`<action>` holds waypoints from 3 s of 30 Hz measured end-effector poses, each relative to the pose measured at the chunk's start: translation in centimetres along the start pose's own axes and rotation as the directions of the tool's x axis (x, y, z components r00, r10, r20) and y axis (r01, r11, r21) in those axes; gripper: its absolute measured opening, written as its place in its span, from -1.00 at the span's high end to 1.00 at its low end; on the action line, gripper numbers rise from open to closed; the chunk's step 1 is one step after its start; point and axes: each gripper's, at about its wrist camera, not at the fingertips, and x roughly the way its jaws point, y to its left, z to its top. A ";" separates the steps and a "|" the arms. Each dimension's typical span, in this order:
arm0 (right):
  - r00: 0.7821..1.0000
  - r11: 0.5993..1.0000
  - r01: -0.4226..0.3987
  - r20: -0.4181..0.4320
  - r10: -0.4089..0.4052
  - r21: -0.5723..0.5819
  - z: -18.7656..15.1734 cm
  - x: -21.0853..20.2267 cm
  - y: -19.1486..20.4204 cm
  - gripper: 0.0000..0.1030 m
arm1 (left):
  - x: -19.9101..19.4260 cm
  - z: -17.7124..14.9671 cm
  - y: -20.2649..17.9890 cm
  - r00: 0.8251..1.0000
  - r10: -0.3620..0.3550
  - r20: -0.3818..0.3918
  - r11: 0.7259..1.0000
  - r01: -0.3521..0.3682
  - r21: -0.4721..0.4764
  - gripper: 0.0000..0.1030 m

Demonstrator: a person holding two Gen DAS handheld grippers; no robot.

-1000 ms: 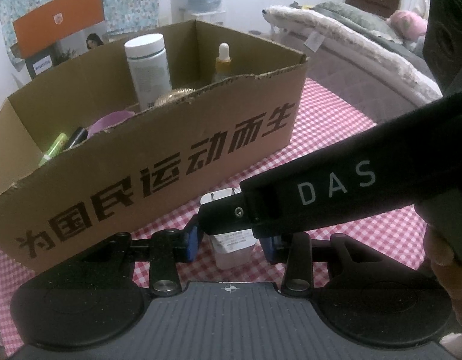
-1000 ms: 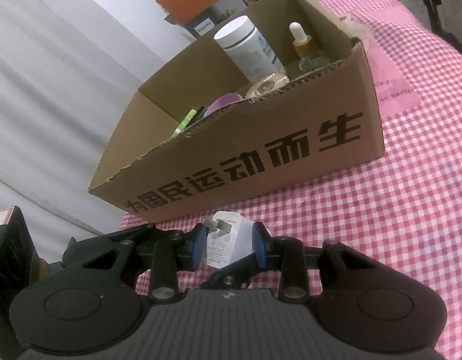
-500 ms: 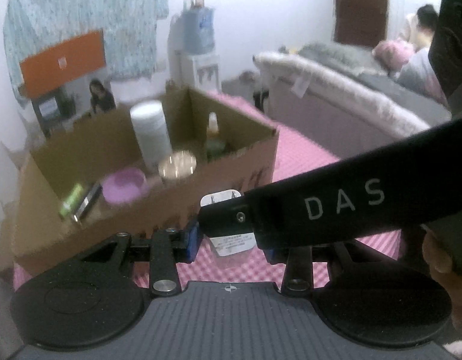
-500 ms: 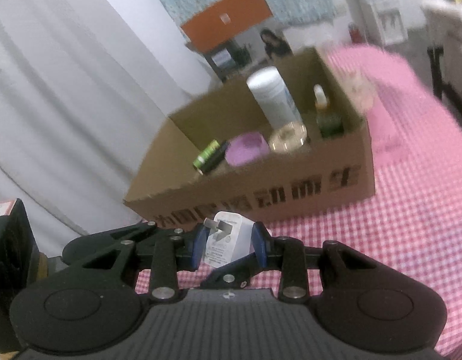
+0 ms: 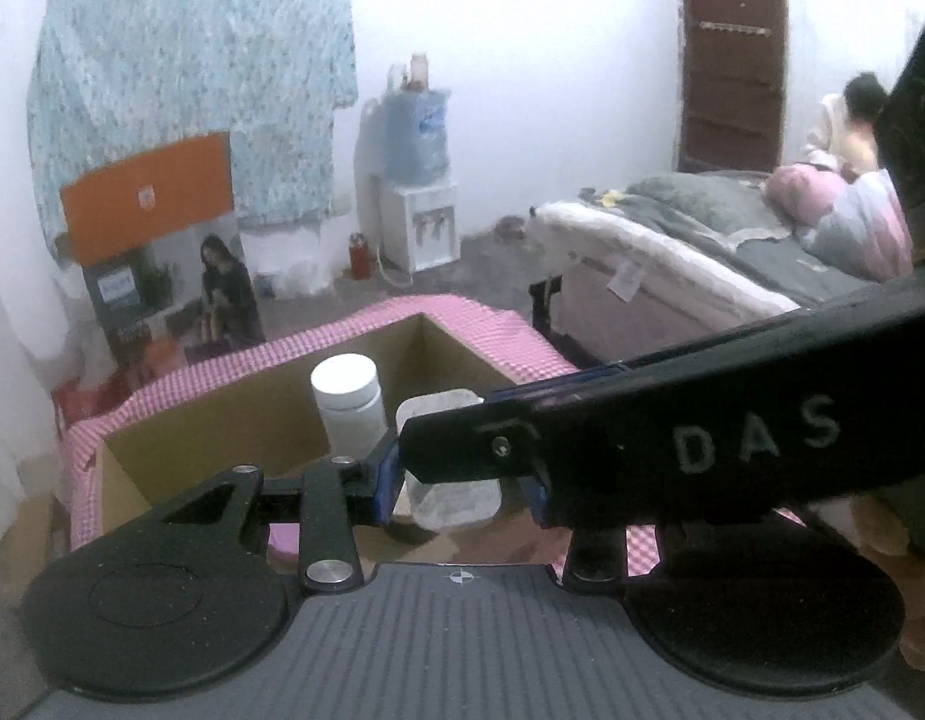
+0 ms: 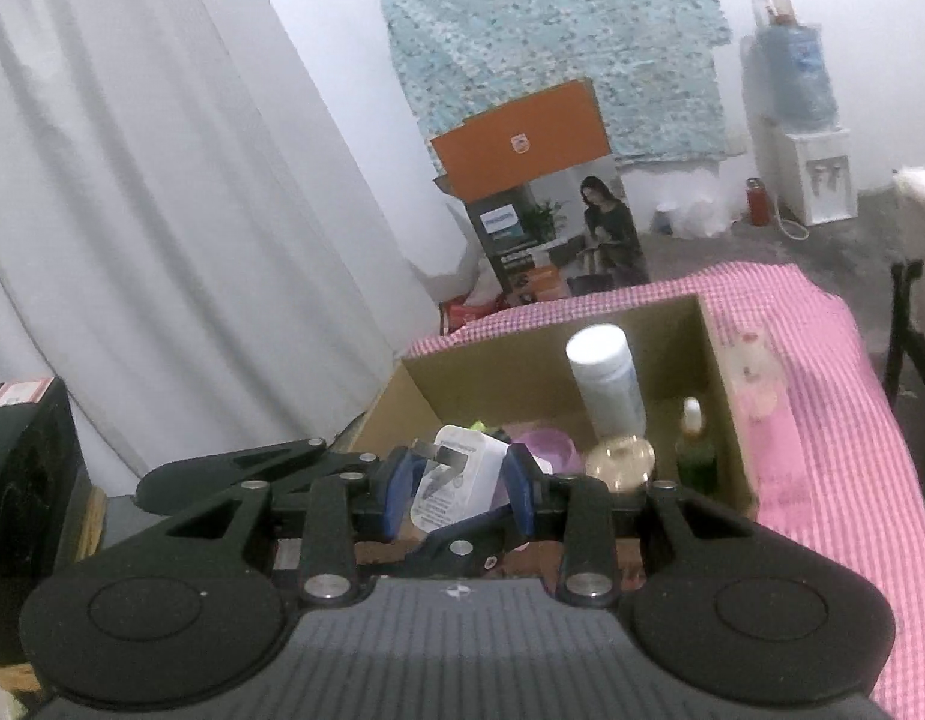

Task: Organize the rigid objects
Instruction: 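Lift the white charger plug with the right tool and carry it toward the box, then move the held charger plug over the box interior with the right tool, then lower the charger plug into the box and open the right tool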

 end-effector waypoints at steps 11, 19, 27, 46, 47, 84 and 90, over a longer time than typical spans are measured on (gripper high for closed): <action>0.973 0.994 -0.054 -0.217 0.074 0.095 3.5 8.4 -4.4 0.38 | 7.2 -0.1 4.8 0.973 -0.078 -0.219 0.987 0.043 -0.158 0.31; 0.953 0.985 -0.059 -0.284 0.104 0.163 2.8 11.8 -7.1 0.39 | 8.5 -0.6 5.5 0.962 -0.091 -0.259 0.985 0.050 -0.163 0.30; 0.961 0.984 -0.078 -0.251 0.116 0.158 3.8 9.9 -7.9 0.34 | 7.6 -0.8 5.6 0.969 -0.064 -0.240 0.991 0.033 -0.132 -0.04; 0.767 0.914 0.066 -0.566 -0.303 -0.400 4.2 15.9 -5.1 0.16 | 2.0 -3.4 7.1 0.990 0.054 -0.132 0.995 -0.064 -0.071 -0.97; 0.742 0.899 0.057 -0.584 -0.330 -0.435 4.0 16.8 -4.7 0.16 | 1.7 -3.6 7.3 0.991 0.062 -0.122 0.995 -0.071 -0.068 -0.98; 0.232 0.725 0.003 -0.705 -0.670 -0.689 0.2 28.1 -2.2 -0.05 | -2.5 -7.5 15.2 1.000 0.018 0.020 0.966 -0.013 -0.258 -0.99; 0.214 0.694 0.022 -0.674 -0.707 -0.720 -0.4 28.6 -2.7 -0.17 | -2.6 -7.6 15.3 1.000 0.008 0.026 0.965 -0.001 -0.263 -0.99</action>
